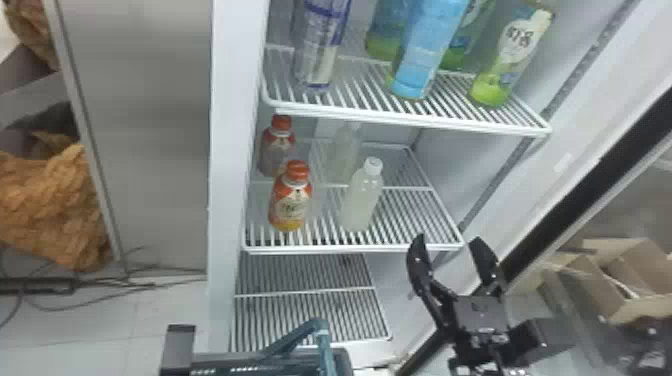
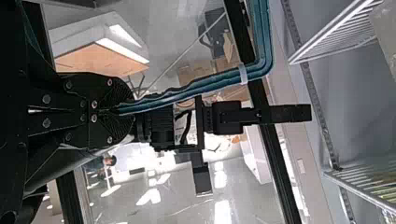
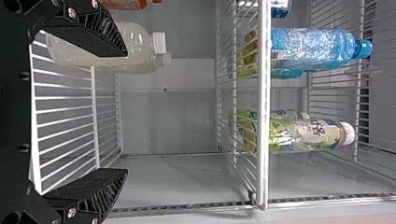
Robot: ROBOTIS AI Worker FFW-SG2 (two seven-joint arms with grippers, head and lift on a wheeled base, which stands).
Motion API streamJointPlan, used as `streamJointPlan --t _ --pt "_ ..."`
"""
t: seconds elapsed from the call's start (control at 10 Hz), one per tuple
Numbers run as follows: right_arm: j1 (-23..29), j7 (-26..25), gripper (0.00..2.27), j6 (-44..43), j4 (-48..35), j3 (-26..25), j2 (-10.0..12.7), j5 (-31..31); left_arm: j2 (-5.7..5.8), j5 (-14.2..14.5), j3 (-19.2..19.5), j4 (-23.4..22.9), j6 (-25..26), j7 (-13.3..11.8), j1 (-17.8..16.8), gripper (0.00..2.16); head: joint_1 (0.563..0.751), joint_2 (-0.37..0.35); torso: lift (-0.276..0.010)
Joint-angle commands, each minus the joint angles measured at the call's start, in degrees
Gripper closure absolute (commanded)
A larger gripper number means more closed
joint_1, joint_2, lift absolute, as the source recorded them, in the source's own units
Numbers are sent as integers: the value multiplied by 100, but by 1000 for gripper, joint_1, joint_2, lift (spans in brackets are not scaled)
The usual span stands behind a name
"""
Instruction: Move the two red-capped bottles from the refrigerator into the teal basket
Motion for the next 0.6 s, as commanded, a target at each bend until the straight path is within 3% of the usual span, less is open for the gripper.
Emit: streamJointPlan --t 0.0,0.5 --pt "5 0 139 36 -30 0 -9 -4 0 -6 9 0 0 0 0 1134 695 -350 -228" --pt "5 0 139 177 -100 0 -9 -4 0 -6 -3 0 0 0 0 1134 695 -350 -228"
